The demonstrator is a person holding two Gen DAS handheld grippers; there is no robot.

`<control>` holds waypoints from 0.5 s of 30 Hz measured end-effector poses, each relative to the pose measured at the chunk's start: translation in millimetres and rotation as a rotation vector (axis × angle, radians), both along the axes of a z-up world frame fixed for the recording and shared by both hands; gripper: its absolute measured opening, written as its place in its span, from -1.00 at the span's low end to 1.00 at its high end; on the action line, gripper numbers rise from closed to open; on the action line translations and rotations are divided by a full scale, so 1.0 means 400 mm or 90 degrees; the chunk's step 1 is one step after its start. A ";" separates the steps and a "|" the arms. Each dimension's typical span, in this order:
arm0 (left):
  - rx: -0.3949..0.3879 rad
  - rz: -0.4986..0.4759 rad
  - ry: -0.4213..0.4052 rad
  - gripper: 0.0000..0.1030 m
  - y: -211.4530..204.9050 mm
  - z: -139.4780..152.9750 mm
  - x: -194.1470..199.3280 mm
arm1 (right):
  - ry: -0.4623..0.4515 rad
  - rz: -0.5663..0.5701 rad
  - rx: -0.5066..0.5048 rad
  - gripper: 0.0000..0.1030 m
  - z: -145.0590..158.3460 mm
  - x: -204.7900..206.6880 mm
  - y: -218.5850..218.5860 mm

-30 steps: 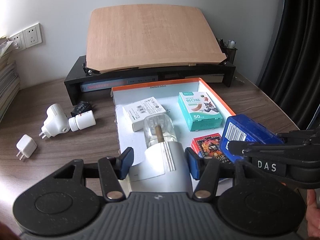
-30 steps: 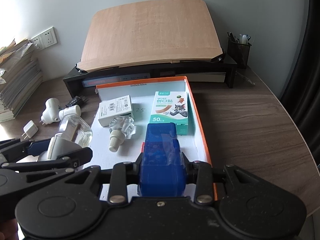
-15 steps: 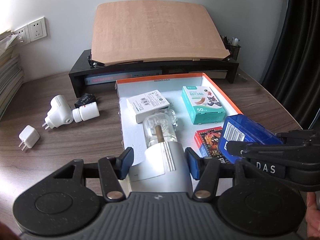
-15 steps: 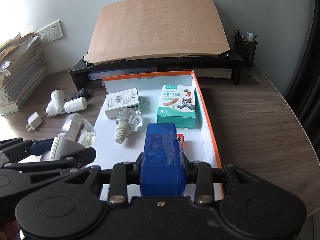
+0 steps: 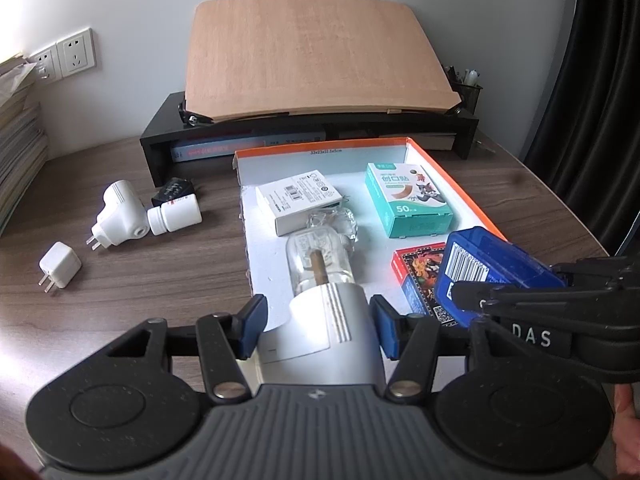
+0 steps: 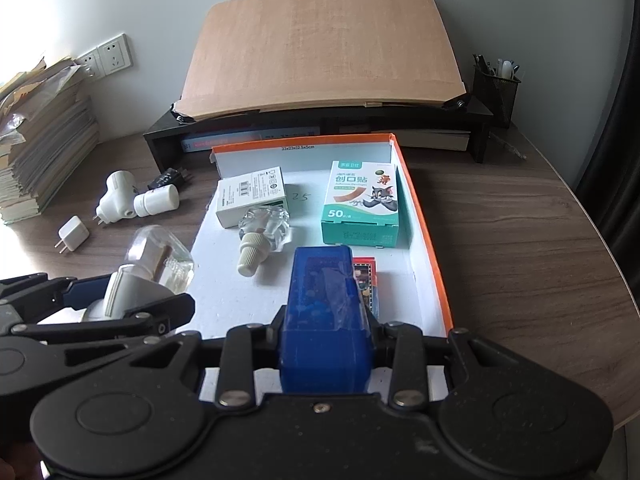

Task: Organize rigid objects
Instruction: 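Carry the white adapter with left tool while right tool carries blue case over tray, then lower and release the blue case with right tool while left tool releases adapter in tray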

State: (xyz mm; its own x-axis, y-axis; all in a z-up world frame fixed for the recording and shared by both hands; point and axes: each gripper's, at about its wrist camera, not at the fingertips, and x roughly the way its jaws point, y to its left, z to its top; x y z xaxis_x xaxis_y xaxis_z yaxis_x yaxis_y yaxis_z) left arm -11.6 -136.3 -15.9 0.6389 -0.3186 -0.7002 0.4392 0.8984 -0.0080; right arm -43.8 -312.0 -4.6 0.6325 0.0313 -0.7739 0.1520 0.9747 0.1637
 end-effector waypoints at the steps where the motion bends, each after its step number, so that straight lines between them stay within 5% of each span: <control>1: 0.000 0.000 0.001 0.10 0.001 -0.001 -0.001 | 0.001 0.001 0.001 -0.19 0.000 0.000 0.001; 15: 0.002 0.005 0.001 0.10 0.011 0.002 -0.001 | 0.005 0.014 0.007 -0.19 -0.006 0.006 0.014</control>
